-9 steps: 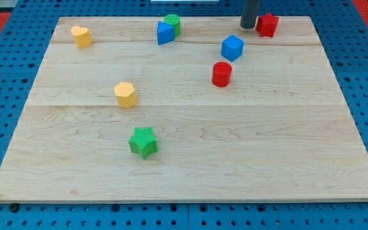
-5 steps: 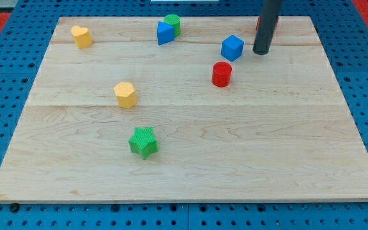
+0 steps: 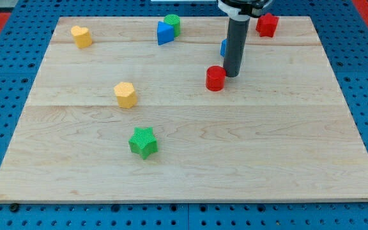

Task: Move red circle above the yellow hexagon

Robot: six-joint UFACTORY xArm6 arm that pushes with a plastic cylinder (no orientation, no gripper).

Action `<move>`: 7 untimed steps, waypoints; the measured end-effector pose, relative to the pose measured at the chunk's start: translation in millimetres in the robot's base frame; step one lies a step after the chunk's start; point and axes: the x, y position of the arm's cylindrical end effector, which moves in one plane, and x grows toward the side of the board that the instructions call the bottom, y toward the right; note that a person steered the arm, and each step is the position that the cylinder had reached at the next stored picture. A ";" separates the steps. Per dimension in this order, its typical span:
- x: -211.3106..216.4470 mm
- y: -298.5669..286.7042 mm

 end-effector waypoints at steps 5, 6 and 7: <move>26.5 -27.6; 6.7 -69.4; 6.2 -93.7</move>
